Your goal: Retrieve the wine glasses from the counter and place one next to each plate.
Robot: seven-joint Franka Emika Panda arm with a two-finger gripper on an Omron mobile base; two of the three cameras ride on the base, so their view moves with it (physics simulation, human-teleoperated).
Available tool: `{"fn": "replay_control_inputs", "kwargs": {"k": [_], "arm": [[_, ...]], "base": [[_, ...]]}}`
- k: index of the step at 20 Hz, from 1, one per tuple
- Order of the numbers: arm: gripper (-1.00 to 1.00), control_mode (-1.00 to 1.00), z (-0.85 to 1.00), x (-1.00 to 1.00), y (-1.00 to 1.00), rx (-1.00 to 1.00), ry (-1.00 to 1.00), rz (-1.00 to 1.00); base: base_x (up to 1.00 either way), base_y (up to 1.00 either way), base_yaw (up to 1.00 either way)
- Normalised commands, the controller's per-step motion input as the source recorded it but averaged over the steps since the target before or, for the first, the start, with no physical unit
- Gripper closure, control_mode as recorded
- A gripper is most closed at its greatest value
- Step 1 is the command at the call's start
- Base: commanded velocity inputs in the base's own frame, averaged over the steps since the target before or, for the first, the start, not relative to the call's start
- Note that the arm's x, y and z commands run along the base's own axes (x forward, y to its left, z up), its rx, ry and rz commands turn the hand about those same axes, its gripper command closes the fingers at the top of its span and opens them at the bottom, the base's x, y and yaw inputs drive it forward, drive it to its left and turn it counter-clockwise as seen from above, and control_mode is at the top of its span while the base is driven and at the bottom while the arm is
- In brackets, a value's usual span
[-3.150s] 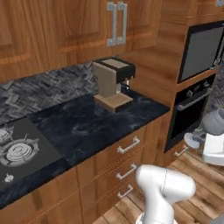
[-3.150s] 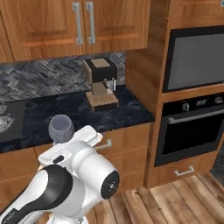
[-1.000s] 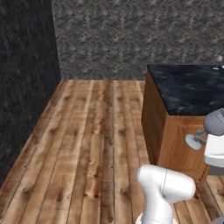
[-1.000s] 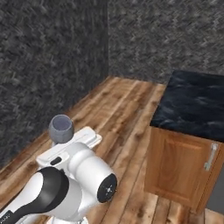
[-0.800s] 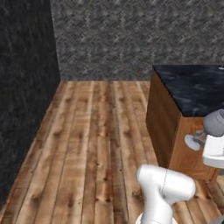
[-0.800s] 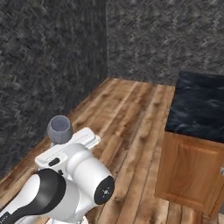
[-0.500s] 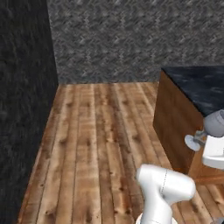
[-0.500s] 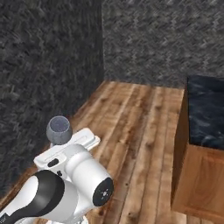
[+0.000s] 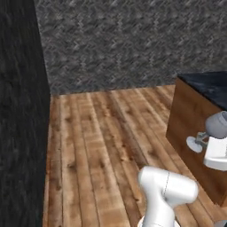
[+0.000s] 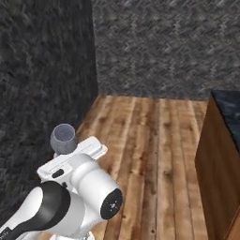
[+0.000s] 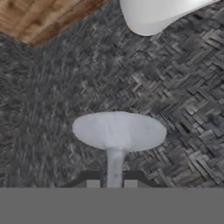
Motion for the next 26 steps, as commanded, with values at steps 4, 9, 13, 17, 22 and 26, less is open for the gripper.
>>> {"fn": "replay_control_inputs", "kwargs": {"k": [4, 9, 13, 17, 22, 26], "arm": [[1.0, 1.0, 0.0, 0.0, 0.0, 0.0, 0.0, 0.0], [1.0, 1.0, 0.0, 0.0, 0.0, 0.0, 0.0, 0.0], [1.0, 1.0, 0.0, 0.0, 0.0, 0.0, 0.0, 0.0], [1.0, 1.0, 0.0, 0.0, 0.0, 0.0, 0.0, 0.0], [1.0, 1.0, 0.0, 0.0, 0.0, 0.0, 0.0, 0.0], [1.0, 1.0, 0.0, 0.0, 0.0, 0.0, 0.0, 0.0]], "base": [[1.0, 0.95, -0.51], [1.0, 0.93, -0.49], [1.0, 1.0, -0.5], [1.0, 0.74, -0.57], [1.0, 0.77, -0.65], [1.0, 0.84, -0.66]]}}
